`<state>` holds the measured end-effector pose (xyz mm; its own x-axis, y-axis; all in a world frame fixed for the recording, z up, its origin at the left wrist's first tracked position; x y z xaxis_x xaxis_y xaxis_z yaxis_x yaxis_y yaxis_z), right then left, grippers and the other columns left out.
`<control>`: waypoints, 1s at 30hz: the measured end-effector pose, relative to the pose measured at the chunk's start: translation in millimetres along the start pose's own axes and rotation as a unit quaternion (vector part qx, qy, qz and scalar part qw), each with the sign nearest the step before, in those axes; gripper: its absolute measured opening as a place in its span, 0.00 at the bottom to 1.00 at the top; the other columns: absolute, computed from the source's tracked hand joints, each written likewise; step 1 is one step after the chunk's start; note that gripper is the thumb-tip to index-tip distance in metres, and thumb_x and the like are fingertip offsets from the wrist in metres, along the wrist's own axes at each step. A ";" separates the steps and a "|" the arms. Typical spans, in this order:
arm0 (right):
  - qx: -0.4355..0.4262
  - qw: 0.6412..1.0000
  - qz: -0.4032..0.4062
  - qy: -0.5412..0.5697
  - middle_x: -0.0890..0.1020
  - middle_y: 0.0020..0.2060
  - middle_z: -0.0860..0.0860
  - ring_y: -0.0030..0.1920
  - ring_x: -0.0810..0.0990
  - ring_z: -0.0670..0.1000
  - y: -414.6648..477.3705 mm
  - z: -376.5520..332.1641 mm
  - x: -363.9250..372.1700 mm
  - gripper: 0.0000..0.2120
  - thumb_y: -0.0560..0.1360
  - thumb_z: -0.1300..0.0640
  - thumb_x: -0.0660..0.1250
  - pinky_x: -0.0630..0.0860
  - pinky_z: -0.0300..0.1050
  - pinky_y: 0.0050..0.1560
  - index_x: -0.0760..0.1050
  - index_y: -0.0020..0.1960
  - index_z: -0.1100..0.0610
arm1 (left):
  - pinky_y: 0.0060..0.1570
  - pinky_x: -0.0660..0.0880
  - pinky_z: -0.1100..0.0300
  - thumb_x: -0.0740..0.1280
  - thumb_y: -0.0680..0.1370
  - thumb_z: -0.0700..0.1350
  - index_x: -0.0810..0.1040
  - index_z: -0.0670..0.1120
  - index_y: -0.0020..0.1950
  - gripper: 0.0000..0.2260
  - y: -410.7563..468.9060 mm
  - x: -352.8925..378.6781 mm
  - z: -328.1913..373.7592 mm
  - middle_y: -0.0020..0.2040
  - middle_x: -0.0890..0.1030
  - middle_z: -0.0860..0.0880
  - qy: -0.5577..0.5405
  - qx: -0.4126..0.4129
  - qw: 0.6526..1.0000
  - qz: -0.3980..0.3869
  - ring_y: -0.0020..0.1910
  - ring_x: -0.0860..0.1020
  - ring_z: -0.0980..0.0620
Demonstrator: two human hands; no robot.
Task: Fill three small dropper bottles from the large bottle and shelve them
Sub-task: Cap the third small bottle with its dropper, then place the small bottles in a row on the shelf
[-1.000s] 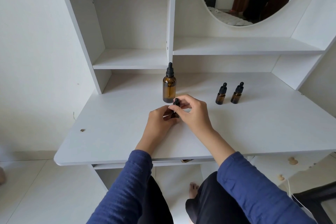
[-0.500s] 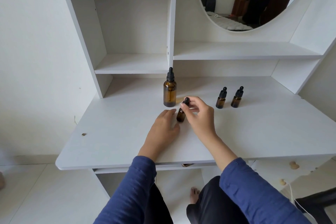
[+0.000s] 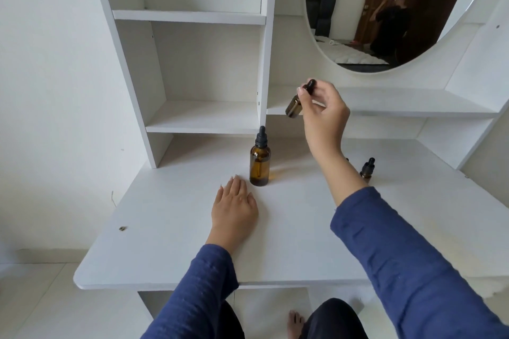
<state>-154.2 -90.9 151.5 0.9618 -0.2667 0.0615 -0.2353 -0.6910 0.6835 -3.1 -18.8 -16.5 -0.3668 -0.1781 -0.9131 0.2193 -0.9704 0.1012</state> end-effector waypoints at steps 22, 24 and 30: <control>0.019 0.984 -0.162 -0.072 0.81 0.53 0.57 0.49 0.77 0.44 37.8 21.3 70.7 0.14 0.74 0.66 0.64 0.71 0.21 0.47 0.74 0.60 0.63 | 0.74 0.40 0.58 0.44 0.81 0.48 0.45 0.43 0.76 0.24 13.7 -0.2 -4.6 0.78 0.46 0.46 0.019 0.006 1.000 -0.004 0.77 0.44 0.52; 0.019 0.985 -0.155 -0.073 0.80 0.56 0.57 0.53 0.77 0.46 35.1 20.8 66.1 0.16 0.75 0.66 0.63 0.71 0.21 0.49 0.72 0.62 0.63 | 0.74 0.40 0.58 0.44 0.81 0.48 0.45 0.43 0.76 0.24 14.0 -0.1 -5.0 0.78 0.46 0.46 0.019 0.007 1.000 -0.004 0.77 0.44 0.52; -0.036 0.990 -0.088 -0.105 0.79 0.58 0.57 0.59 0.77 0.49 12.5 21.6 11.5 0.16 0.75 0.67 0.60 0.72 0.33 0.60 0.72 0.62 0.63 | 0.74 0.40 0.58 0.43 0.81 0.48 0.44 0.42 0.76 0.24 15.5 0.7 -7.1 0.78 0.45 0.45 0.027 0.015 0.999 -0.013 0.77 0.44 0.51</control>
<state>-149.0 -117.1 145.0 0.9348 -0.2862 -0.2104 -0.0496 -0.6917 0.7205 6.5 -32.8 -18.5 -0.3219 -0.1442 -0.9357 0.1832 -0.9791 0.0878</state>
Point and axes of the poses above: each hand's wrist, its own y-axis towards the middle knuckle, its own x-axis out of the palm, z = x × y, the point moved 5 cm from there along y, towards the middle knuckle
